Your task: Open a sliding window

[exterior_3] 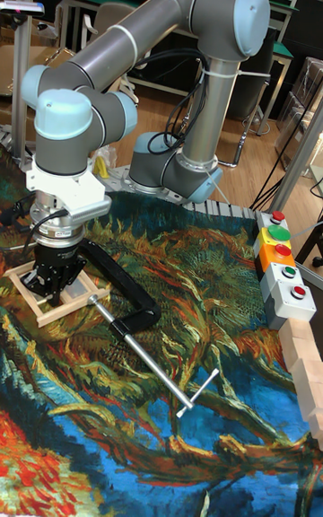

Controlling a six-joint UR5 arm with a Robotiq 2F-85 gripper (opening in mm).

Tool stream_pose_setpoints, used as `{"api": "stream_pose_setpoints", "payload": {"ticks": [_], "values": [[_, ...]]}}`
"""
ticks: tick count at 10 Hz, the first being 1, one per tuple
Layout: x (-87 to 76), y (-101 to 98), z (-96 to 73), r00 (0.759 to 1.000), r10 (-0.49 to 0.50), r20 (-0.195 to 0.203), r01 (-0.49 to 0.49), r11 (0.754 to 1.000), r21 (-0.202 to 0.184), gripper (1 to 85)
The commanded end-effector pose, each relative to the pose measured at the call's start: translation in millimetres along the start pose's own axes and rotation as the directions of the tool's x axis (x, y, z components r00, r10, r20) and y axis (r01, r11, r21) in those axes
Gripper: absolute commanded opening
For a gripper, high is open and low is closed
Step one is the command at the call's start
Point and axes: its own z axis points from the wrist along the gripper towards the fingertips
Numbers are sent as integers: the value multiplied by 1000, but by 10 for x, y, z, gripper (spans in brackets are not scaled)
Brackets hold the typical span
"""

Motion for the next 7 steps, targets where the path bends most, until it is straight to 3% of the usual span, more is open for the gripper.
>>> {"api": "stream_pose_setpoints", "payload": {"ticks": [1, 5, 7], "values": [[14, 19, -16, 1000, 13, 3, -13, 1000, -9, 13], [58, 26, -19, 1000, 17, -1, -17, 1000, -15, 13], [69, 91, -24, 999, 36, -6, -36, 999, -38, 13]]}}
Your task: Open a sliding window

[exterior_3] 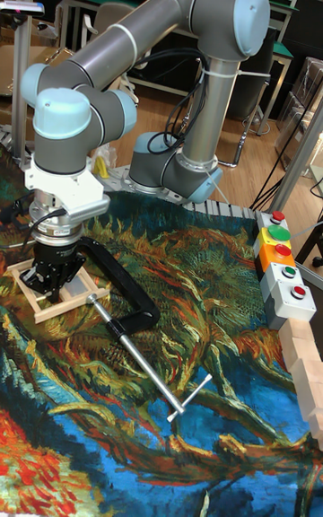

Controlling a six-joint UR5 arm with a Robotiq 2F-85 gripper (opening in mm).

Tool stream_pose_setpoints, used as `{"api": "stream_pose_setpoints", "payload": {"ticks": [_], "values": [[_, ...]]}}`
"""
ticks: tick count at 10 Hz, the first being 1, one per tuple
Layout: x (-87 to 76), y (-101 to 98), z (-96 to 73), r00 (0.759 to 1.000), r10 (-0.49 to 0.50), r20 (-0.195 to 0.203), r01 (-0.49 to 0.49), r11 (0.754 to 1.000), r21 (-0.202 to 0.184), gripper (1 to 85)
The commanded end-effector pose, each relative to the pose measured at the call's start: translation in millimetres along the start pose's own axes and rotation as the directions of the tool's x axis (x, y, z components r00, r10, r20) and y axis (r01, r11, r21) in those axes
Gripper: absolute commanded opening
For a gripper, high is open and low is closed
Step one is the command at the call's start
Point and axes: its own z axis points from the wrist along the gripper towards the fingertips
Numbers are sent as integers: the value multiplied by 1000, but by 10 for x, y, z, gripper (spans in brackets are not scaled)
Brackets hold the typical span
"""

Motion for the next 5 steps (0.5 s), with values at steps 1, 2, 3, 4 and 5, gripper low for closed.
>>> {"api": "stream_pose_setpoints", "payload": {"ticks": [1, 2, 3, 4, 5], "values": [[35, 48, -15, 1000, 22, -5, -22, 1000, -22, 13], [33, 74, -22, 1000, 29, -2, -29, 999, -32, 13], [39, 93, -29, 1000, 31, -1, -31, 999, -37, 13], [56, 105, -33, 1000, 31, -1, -31, 999, -39, 13], [77, 111, -34, 1000, 31, -1, -31, 999, -39, 13]]}}
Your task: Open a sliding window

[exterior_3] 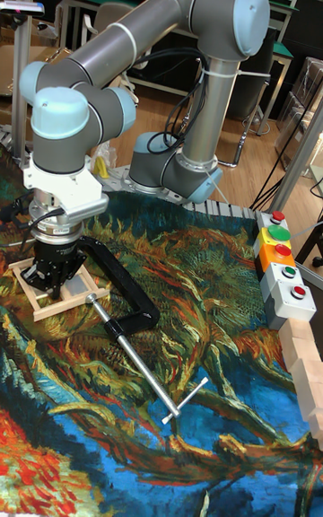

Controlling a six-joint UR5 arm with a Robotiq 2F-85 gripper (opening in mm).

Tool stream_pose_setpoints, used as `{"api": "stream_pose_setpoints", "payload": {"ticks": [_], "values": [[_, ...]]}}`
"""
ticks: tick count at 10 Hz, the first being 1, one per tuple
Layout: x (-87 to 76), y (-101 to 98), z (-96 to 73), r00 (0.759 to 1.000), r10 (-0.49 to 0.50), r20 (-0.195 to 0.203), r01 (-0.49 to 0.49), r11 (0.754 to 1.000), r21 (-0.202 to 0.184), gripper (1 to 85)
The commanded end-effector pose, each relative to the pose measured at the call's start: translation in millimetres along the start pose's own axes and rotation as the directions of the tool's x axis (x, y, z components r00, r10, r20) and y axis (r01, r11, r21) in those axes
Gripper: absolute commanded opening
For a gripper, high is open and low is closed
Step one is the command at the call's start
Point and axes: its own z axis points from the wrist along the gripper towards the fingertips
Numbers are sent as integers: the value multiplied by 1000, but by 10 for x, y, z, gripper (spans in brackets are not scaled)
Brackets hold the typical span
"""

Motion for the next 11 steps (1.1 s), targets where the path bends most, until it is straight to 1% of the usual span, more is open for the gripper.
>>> {"api": "stream_pose_setpoints", "payload": {"ticks": [1, 4, 5, 9, 10, 11], "values": [[34, 27, -17, 1000, 8, 9, -8, 1000, -10, 13], [-28, -10, -26, 1000, 6, 16, -6, 1000, 3, 13], [-51, -7, -42, 1000, 8, 19, -8, 1000, 1, 13], [-98, -5, -228, 1000, 7, 7, -7, 1000, 17, 13], [-130, 2, -309, 1000, 5, 11, -5, 1000, 21, 13], [-178, -14, -378, 1000, 6, 25, -7, 999, 36, 13]]}}
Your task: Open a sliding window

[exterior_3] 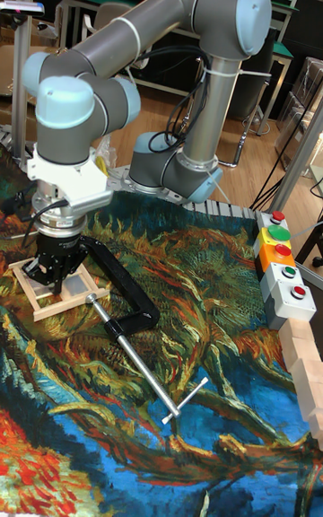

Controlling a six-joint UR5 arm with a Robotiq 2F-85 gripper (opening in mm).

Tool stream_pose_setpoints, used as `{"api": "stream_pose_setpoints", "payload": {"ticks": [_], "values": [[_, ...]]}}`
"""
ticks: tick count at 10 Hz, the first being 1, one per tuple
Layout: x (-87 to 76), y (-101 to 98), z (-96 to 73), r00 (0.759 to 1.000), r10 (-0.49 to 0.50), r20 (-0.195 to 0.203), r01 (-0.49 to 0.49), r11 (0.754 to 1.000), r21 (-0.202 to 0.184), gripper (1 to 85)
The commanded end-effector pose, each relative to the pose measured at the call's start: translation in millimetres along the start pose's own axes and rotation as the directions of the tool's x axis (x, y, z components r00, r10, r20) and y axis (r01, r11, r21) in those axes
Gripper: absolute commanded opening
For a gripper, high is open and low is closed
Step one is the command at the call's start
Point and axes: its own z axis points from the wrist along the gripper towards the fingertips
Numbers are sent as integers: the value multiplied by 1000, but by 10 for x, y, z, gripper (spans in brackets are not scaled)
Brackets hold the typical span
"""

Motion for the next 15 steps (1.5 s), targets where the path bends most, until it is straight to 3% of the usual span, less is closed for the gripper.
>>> {"api": "stream_pose_setpoints", "payload": {"ticks": [1, 2, 3, 4, 6, 8, 10, 11, 13, 14, 15], "values": [[-165, -57, -203, 999, 11, 48, -13, 999, 39, 13], [-234, -89, -209, 997, 27, 76, -31, 998, 50, 13], [-264, -190, -218, 996, 23, 88, -31, 996, 88, 13], [-334, -191, -226, 993, 22, 115, -33, 996, 88, 13], [-354, -255, -235, 992, 23, 124, -37, 993, 112, 13], [-513, 47, -393, 984, 81, 155, -91, 994, 54, 13], [-860, 341, -524, 980, 136, 147, -142, 989, 30, 13], [-903, 310, -527, 981, 132, 141, -141, 989, 52, 13], [-790, 159, -529, 994, 59, 97, -71, 990, 123, 13], [-806, 94, -526, 993, 39, 111, -55, 988, 147, 13], [-886, 158, -444, 987, 47, 156, -67, 990, 126, 13]]}}
